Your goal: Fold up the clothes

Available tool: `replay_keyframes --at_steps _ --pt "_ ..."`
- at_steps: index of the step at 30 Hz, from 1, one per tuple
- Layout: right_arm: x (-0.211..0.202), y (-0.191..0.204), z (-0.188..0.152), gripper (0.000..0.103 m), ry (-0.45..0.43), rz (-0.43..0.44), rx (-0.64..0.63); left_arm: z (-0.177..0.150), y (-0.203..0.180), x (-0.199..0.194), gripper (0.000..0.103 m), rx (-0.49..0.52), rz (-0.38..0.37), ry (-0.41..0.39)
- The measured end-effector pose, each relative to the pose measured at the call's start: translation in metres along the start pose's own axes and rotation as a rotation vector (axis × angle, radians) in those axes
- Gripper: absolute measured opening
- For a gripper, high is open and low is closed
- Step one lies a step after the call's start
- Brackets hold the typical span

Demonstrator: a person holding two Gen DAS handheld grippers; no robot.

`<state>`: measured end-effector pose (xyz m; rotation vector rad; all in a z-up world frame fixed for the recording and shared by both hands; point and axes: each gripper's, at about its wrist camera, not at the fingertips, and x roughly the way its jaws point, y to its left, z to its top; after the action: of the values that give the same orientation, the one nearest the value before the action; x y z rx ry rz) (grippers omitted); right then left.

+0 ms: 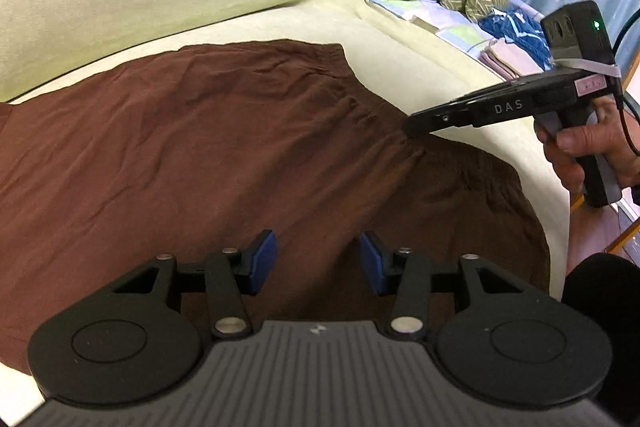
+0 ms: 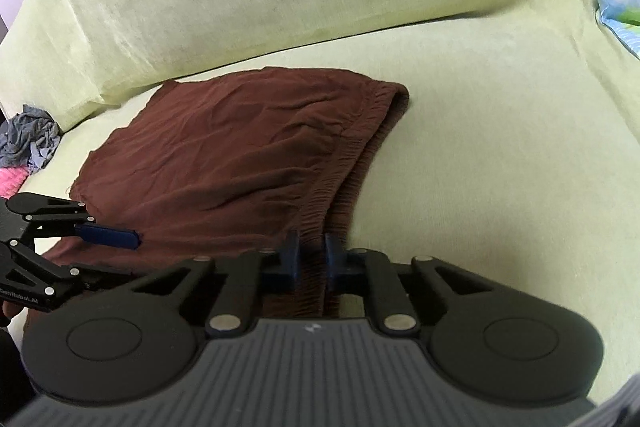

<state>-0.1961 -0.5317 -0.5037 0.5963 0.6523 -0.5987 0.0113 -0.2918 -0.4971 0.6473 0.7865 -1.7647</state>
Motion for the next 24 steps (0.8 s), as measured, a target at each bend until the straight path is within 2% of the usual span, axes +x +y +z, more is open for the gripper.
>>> replay_keyframes --at_steps 2,6,10,13,15,21,24 --pt "-0.001 -0.006 0.0 0.0 -0.007 -0.006 0.016 0.001 0.001 0.0 0.052 -0.001 0.001 -0.004" --pt "-0.003 -0.024 -0.002 0.0 -0.02 -0.039 0.088 -0.001 0.0 0.003 0.052 0.004 0.003 0.0" --pt "-0.011 -0.014 -0.004 0.0 -0.021 -0.02 0.047 -0.004 -0.001 -0.003 0.052 0.011 0.017 -0.006" --pt "-0.018 -0.002 -0.009 0.006 -0.025 -0.026 0.022 -0.012 -0.004 -0.013 0.052 0.028 0.046 0.012" --pt "-0.023 0.005 -0.014 0.019 -0.027 -0.022 0.019 -0.018 -0.006 -0.021 0.052 0.039 0.06 0.022" --pt "-0.043 0.043 -0.04 0.02 0.015 0.035 0.015 -0.044 -0.011 -0.048 0.052 0.006 0.089 0.051" --pt "-0.042 0.06 -0.058 0.022 0.089 0.048 -0.009 -0.066 -0.008 -0.062 0.052 -0.06 0.109 0.075"
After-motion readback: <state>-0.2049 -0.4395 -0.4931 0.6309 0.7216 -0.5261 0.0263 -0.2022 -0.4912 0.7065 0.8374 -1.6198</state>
